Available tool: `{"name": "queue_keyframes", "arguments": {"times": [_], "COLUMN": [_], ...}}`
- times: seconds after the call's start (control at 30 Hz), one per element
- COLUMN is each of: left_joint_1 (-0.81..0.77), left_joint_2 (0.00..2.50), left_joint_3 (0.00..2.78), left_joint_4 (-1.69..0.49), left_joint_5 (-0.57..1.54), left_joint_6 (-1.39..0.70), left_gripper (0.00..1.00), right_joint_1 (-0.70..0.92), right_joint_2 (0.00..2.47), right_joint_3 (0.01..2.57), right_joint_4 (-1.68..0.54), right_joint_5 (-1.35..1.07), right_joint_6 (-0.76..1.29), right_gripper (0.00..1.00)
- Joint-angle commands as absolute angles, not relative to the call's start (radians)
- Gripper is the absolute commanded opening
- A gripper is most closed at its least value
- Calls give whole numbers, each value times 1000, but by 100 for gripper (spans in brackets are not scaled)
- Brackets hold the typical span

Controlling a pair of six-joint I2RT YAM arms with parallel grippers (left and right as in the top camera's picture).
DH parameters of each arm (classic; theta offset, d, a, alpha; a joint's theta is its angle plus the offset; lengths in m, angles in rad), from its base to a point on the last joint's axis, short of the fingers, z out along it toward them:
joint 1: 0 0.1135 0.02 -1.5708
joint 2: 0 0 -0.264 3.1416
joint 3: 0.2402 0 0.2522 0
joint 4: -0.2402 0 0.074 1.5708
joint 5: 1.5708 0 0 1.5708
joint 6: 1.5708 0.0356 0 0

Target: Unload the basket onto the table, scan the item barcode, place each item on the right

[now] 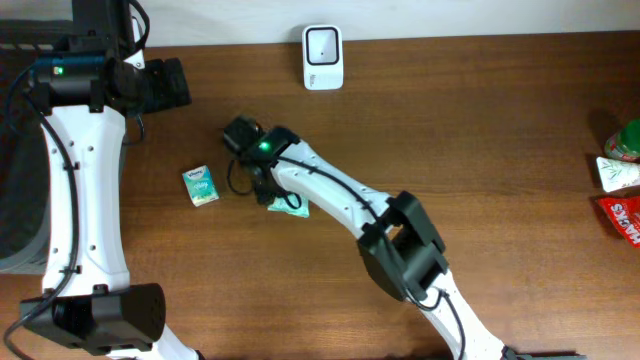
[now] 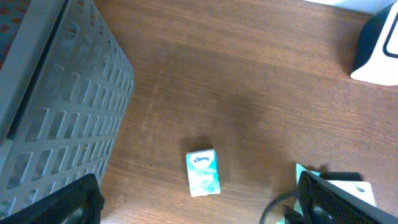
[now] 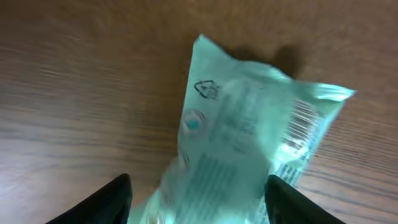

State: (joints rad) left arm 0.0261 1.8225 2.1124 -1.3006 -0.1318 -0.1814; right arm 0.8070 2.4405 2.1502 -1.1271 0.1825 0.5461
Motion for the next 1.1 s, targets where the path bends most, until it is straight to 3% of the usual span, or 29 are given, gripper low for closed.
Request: {"name": "queue_keyframes", "arguments": {"times": [0.0, 0.07, 0.13, 0.2, 0.3, 0.37, 0.53, 0.63, 0.8, 0.9, 0.97, 1.0, 1.07], "left_joint_1": [22, 22, 22, 22, 22, 22, 22, 22, 22, 22, 22, 22, 22], "left_joint_2": [1820, 1820, 1820, 1820, 1820, 1820, 1820, 1820, 1820, 1820, 1820, 1820, 1820], "left_joint_3": [2127, 2127, 2127, 2127, 2127, 2127, 2127, 2127, 2127, 2127, 2127, 2127, 2127], "left_joint_4": [-1303, -1303, -1303, -1303, -1303, -1303, -1303, -1303, -1303, -1303, -1303, -1303, -1303], "left_joint_5": [-139, -139, -139, -139, -139, -139, -139, -139, -139, -139, -139, -139, -139], "left_joint_6": [-193, -193, -193, -193, -193, -193, -193, -193, -193, -193, -193, -193, -193], "left_gripper": [99, 99, 99, 99, 99, 99, 99, 99, 99, 99, 99, 99, 99], "right_joint_1": [838, 834, 830, 802, 728, 656, 429, 377, 328, 289, 265, 244, 228], "right_joint_2": [2499, 2511, 2510, 2507, 2478, 2445, 2440, 2445, 2445, 2440, 2437, 2437, 2437], "right_joint_3": [2141, 2141, 2141, 2144, 2207, 2270, 2318, 2236, 1919, 1900, 1936, 1999, 2120], "right_joint_4": [-1145, -1165, -1190, -1242, -1318, -1328, -1336, -1309, -1131, -1137, -1186, -1251, -1356], "right_joint_5": [249, 261, 297, 290, 184, -35, -890, -1055, -1074, -734, -586, -482, -346], "right_joint_6": [563, 563, 563, 563, 540, 411, 52, -4, 52, 177, 182, 181, 181], "right_gripper": [67, 65, 54, 28, 17, 7, 7, 8, 15, 33, 61, 68, 69]}}
